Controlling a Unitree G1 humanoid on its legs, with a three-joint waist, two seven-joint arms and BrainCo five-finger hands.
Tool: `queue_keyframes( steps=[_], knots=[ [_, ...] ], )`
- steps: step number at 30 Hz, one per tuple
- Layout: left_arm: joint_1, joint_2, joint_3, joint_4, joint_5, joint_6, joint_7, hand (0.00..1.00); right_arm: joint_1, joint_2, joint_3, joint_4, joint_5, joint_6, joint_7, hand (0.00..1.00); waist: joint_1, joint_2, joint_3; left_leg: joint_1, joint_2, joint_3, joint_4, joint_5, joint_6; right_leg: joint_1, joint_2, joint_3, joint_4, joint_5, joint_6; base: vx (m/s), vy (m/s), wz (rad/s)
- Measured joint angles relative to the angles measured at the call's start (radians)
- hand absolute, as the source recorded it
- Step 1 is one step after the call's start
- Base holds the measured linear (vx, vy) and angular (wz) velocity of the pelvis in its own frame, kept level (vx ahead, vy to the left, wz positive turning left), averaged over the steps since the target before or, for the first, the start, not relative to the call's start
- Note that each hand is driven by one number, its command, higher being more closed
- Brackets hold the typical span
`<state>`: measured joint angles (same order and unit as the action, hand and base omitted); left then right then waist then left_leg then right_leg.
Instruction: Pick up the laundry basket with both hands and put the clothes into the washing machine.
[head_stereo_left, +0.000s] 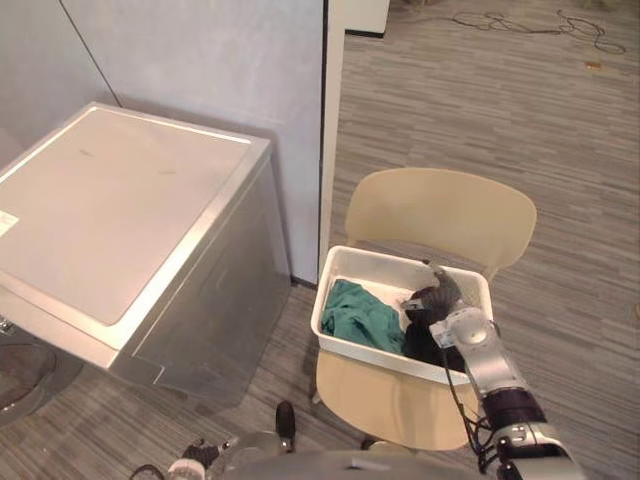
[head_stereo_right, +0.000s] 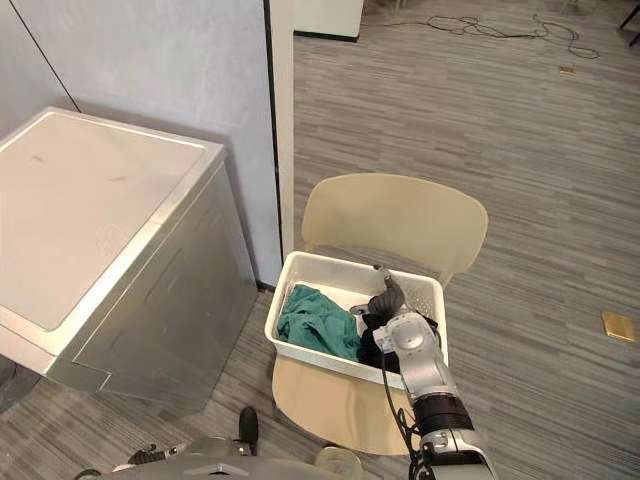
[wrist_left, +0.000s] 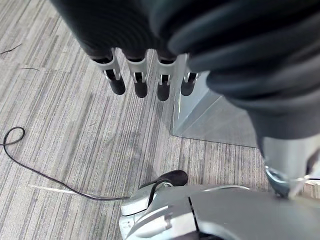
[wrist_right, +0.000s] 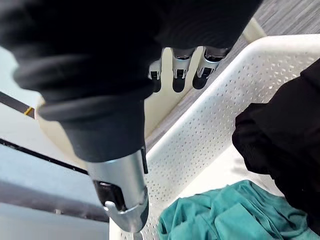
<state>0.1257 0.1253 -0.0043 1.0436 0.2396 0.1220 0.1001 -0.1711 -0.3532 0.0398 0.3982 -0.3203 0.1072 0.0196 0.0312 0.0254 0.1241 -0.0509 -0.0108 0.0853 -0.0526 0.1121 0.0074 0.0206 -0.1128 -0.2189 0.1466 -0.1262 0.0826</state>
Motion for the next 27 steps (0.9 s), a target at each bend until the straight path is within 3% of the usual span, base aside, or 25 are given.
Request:
queue_keyframes(
  steps=[3, 10, 11, 14, 22, 27],
  knots=[
    [-0.027, 0.012, -0.008, -0.012, 0.0, -0.007, -0.002, 0.0, -0.074, -0.004, 0.039, 0.108, 0.003, -0.004, 0.026, 0.0, 0.011, -0.016, 0.044, -0.007, 0.0, -0.009, -0.007, 0.015, 0.001, 0.0, 0.003, -0.013, -0.001, 0.006, -0.001, 0.0, -0.007, 0.09],
    [-0.129, 0.032, -0.049, -0.058, 0.024, -0.02, 0.006, 0.0, -0.365, -0.06, 0.117, 0.251, 0.048, -0.016, 0.024, 0.0, 0.037, -0.013, 0.204, -0.091, 0.003, -0.053, -0.005, 0.064, 0.013, -0.062, 0.011, -0.049, -0.002, 0.045, -0.001, -0.1, 0.028, 0.17],
    [-0.14, 0.032, -0.051, -0.068, 0.023, -0.02, 0.01, 0.0, -0.387, -0.065, 0.119, 0.265, 0.048, -0.016, 0.023, 0.0, 0.053, -0.013, 0.225, -0.095, 0.001, -0.057, -0.006, 0.065, 0.011, -0.063, 0.01, -0.056, -0.001, 0.046, -0.001, -0.07, 0.032, 0.21],
    [-0.152, 0.033, -0.059, -0.086, 0.019, -0.021, 0.028, 0.0, -0.45, -0.066, 0.158, 0.306, 0.048, -0.017, 0.023, 0.0, 0.075, -0.011, 0.242, -0.141, 0.0, -0.062, -0.006, 0.077, 0.006, -0.108, 0.006, -0.064, 0.009, 0.048, -0.002, -0.05, 0.022, 0.09],
    [-0.242, 0.06, -0.078, -0.09, 0.022, -0.02, 0.046, 0.0, -0.584, -0.133, 0.231, 0.403, 0.047, -0.016, 0.025, 0.0, 0.081, -0.007, 0.338, -0.194, 0.001, -0.068, 0.004, 0.096, 0.013, -0.182, -0.003, -0.064, 0.077, 0.041, -0.015, -0.01, -0.012, 0.0],
    [-0.271, 0.071, -0.091, -0.09, 0.022, -0.02, 0.05, 0.0, -0.586, -0.128, 0.239, 0.435, 0.047, -0.016, 0.025, 0.0, 0.084, -0.003, 0.346, -0.216, 0.004, -0.075, 0.018, 0.096, 0.012, -0.202, -0.001, -0.07, 0.091, 0.033, -0.025, 0.03, -0.049, 0.02]
  ],
)
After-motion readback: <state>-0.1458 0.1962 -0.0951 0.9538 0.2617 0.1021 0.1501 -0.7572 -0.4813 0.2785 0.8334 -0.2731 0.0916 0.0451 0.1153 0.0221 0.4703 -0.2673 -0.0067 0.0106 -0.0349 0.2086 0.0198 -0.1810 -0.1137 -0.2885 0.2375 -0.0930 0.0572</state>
